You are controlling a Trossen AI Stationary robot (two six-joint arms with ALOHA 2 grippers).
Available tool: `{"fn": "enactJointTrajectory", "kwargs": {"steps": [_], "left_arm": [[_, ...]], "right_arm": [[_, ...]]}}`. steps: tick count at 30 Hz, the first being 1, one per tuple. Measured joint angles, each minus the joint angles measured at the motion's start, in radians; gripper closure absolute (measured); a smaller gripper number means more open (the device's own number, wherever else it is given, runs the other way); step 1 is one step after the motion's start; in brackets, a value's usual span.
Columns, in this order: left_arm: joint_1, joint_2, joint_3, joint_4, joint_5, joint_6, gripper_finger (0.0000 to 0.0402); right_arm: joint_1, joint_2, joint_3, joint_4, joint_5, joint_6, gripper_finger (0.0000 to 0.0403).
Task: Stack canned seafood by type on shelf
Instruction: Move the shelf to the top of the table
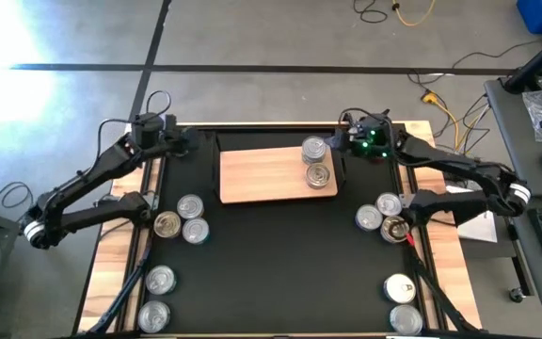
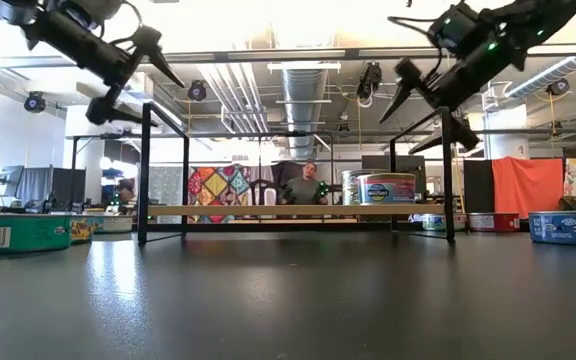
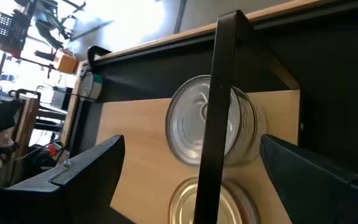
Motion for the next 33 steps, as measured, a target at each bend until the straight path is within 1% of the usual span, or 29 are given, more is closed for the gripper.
{"fn": "enactJointTrajectory", "kwargs": {"steps": [7,10,13,17,28,33], "left_arm": [[-0.063,-0.111,0.0,0.001,0.002,0.043,0.0003],[-0.101,-0.156,0.0,0.001,0.002,0.06,0.0003],[-0.132,-0.186,0.0,0.003,-0.004,0.06,0.0003],[-0.162,-0.211,0.0,0.003,-0.035,0.056,0.0003],[-0.178,-0.222,0.0,0.003,-0.042,0.033,0.0003],[-0.191,-0.234,0.0,0.003,-0.016,0.057,0.0003]], "right_arm": [[0.053,-0.138,0.0,-0.237,0.005,-0.001,0.0038],[0.082,-0.188,0.0,-0.301,0.006,0.0,0.0038],[0.119,-0.22,0.0,-0.296,0.007,0.032,0.0038],[0.185,-0.231,0.0,-0.284,0.005,0.075,0.0038],[0.373,-0.171,0.0,-0.255,0.013,0.188,0.0038],[0.44,-0.171,0.0,-0.246,0.031,0.244,0.0038]]}}
